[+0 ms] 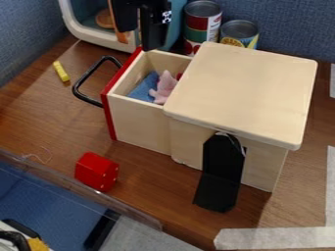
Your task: Put the pink toy to the lower left side of the table
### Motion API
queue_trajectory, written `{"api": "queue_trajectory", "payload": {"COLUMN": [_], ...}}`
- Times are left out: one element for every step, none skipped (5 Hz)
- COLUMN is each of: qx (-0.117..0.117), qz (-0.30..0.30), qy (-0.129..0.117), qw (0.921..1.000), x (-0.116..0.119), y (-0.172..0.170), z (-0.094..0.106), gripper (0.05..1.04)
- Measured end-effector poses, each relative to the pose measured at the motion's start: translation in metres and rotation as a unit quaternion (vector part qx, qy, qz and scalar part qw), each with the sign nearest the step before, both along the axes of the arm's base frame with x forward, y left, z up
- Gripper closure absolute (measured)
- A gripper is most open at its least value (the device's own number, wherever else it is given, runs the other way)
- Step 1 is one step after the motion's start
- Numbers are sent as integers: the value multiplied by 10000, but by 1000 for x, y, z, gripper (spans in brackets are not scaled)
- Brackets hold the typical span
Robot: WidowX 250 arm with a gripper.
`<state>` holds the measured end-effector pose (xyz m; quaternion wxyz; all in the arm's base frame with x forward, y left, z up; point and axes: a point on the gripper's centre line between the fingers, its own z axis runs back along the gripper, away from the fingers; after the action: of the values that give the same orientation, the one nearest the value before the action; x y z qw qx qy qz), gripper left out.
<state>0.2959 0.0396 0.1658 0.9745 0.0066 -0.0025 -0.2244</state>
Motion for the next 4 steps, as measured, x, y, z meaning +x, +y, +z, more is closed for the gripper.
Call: {"api": "queue_trajectory", "payload": {"qx": [-18,47,128,136], "qz": [8,-53,-150,-272], "qy": [137,-17,-110,-79], "qw": [9999,10000,9997,9995], "x": [0,3,11,21], "y": [0,0,-5,-9], "z": [-9,-20,-34,-53], "gripper": [84,84,84,84]}}
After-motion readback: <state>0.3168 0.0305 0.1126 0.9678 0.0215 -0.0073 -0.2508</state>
